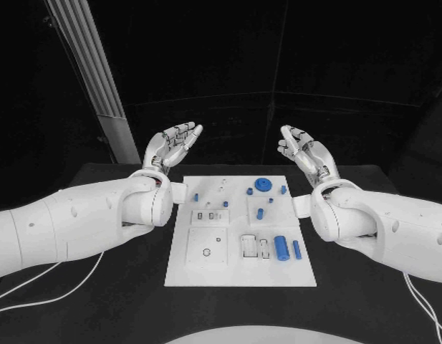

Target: Assemble the parts on the task board

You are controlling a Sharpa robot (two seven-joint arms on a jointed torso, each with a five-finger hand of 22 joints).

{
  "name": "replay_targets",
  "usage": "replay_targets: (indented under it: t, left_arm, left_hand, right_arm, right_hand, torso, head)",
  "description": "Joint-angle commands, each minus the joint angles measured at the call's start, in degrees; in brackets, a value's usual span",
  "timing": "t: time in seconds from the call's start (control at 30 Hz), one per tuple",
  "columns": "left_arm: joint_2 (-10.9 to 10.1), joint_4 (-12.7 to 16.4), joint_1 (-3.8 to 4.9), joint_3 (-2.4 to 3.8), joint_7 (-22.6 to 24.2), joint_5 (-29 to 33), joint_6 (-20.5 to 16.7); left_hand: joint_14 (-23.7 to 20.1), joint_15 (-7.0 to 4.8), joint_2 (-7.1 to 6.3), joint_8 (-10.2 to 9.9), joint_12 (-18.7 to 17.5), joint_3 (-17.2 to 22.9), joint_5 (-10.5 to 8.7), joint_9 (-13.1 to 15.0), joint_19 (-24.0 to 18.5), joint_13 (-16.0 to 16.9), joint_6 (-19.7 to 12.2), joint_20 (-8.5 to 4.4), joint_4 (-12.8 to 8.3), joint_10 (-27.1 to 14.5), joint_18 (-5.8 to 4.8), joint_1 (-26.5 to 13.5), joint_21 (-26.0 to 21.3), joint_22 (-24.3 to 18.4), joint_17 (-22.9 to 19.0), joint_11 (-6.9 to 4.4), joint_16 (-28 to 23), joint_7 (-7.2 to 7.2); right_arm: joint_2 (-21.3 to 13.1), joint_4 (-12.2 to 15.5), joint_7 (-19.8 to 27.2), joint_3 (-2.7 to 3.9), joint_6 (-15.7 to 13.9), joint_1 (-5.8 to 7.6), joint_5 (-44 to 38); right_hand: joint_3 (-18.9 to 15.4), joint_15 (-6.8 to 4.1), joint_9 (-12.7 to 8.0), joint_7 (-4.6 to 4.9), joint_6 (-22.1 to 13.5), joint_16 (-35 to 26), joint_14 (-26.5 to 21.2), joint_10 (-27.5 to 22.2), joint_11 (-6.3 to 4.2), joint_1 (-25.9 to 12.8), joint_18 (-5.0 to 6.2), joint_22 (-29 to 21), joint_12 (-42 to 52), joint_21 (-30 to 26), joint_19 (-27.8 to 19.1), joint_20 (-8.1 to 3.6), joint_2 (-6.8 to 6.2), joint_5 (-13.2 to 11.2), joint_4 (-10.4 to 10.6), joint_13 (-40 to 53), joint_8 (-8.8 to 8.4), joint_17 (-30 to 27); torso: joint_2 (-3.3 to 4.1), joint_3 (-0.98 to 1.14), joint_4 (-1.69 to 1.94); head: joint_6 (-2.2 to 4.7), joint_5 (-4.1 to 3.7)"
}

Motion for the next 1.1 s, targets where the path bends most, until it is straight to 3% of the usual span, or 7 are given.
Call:
replay_targets:
  t: [0.03,0.13,0.33,0.47,0.53,0.67,1.1]
  left_arm:
    - [0.9,-2.3,1.64,-1.36,20.3,3.0,6.5]
    - [1.6,-3.9,2.84,-2.65,23.6,3.8,8.0]
    - [2.3,-5.3,3.97,-3.88,26.7,4.5,9.4]
    - [2.0,-4.9,4.06,-3.92,25.9,4.5,10.7]
    - [1.9,-4.8,4.11,-3.92,25.7,4.5,10.8]
    - [1.8,-4.6,4.22,-3.92,25.0,4.5,11.2]
    - [1.0,-4.1,4.64,-3.92,22.9,4.2,13.0]
  left_hand:
    - [0.1,0.48,0.01,0.4,1.0,-0.1,0.55,0.1,0.7,0.1,0.9,0.17,0.5,0.6,0.81,1.7,0.6,0.3,0.1,0.18,1.2,4.55]
    - [0.1,0.62,0.02,0.4,1.1,-0.1,0.54,0.1,0.8,0.1,0.8,0.29,0.5,0.6,0.76,1.7,0.8,0.4,0.2,0.30,1.3,4.65]
    - [0.2,1.15,0.05,0.7,1.3,-0.3,0.54,0.1,1.2,0.1,0.6,0.76,0.6,0.7,0.67,1.7,1.4,0.7,0.2,0.72,1.3,4.99]
    - [0.6,1.97,-0.01,1.4,1.6,-0.5,0.54,0.1,2.0,0.1,0.8,1.61,0.5,1.0,0.66,1.7,2.3,1.1,0.2,1.38,1.4,5.55]
    - [1.4,3.52,-0.10,2.2,1.9,-0.6,0.58,0.2,4.4,0.1,1.3,3.21,0.5,1.4,0.66,1.7,4.6,2.2,0.2,2.44,1.6,6.36]
    - [3.8,4.60,-1.09,3.9,1.6,-0.6,0.71,0.4,10.7,0.0,1.2,5.75,0.6,0.5,1.75,1.3,10.0,4.8,0.1,3.16,1.7,6.84]
    - [5.1,4.33,-1.45,5.4,2.0,-0.2,0.72,0.5,11.9,0.1,-0.6,6.00,0.6,0.9,2.38,1.1,11.1,5.1,0.1,2.95,1.3,6.64]
  right_arm:
    - [0.3,-0.8,-1.2,-0.52,4.1,0.78,-12.4]
    - [0.5,-1.3,-1.5,-1.00,5.0,1.25,-15.4]
    - [0.7,-1.7,-1.8,-1.40,5.7,1.64,-17.9]
    - [0.5,-2.4,-2.2,-1.39,5.4,1.66,-17.9]
    - [0.5,-2.4,-2.3,-1.39,5.3,1.66,-17.9]
    - [0.3,-2.5,-2.7,-1.38,5.3,1.67,-18.2]
    - [-0.9,-2.3,-4.0,-1.30,6.4,1.74,-19.5]
  right_hand:
    - [-0.5,0.14,0.0,10.16,0.2,0.3,0.4,0.1,0.40,0.7,1.18,0.1,0.4,0.4,0.1,0.42,0.22,0.2,0.0,0.1,0.32,0.1]
    - [-0.5,0.14,0.0,10.15,0.3,0.5,0.5,0.1,0.39,0.9,1.19,0.1,0.6,0.4,0.1,0.42,0.32,0.2,0.0,0.1,0.35,0.1]
    - [-0.8,0.05,0.1,10.15,0.4,1.5,1.2,0.2,0.35,1.4,1.28,0.3,1.5,0.7,0.5,0.40,0.57,0.2,0.0,0.3,0.64,0.3]
    - [-1.1,-0.21,0.2,10.12,0.7,3.2,3.1,1.0,0.22,2.0,1.52,0.6,2.9,1.4,1.6,0.36,0.86,0.2,0.0,0.6,1.26,0.6]
    - [-1.4,-0.47,0.2,10.11,1.0,4.2,4.3,1.7,0.11,2.3,1.78,1.0,3.8,2.1,2.9,0.31,0.99,0.2,0.0,0.8,1.66,0.8]
    - [-2.0,-2.05,0.3,10.02,1.4,7.8,10.7,3.7,-0.48,3.0,3.26,4.1,6.0,8.0,15.8,0.02,1.16,0.2,0.0,0.9,2.50,1.5]
    - [-3.2,-6.32,0.5,9.45,3.7,13.3,31.2,10.9,-2.70,4.5,6.75,6.8,9.4,15.6,33.0,-1.05,1.65,0.1,0.0,-0.8,6.08,2.1]
  torso:
    - [-0.04,-0.03,-0.03]
    - [-0.04,-0.03,-0.03]
    - [-0.04,-0.03,-0.03]
    - [0.20,-0.06,0.03]
    - [0.28,-0.09,0.03]
    - [0.73,-0.07,0.02]
    - [3.28,0.10,0.15]
  head:
    - [-0.06,0.00]
    - [-0.06,0.00]
    - [-0.06,0.00]
    - [-0.81,0.32]
    - [-0.83,0.38]
    - [-0.24,0.48]
    - [1.82,-0.14]
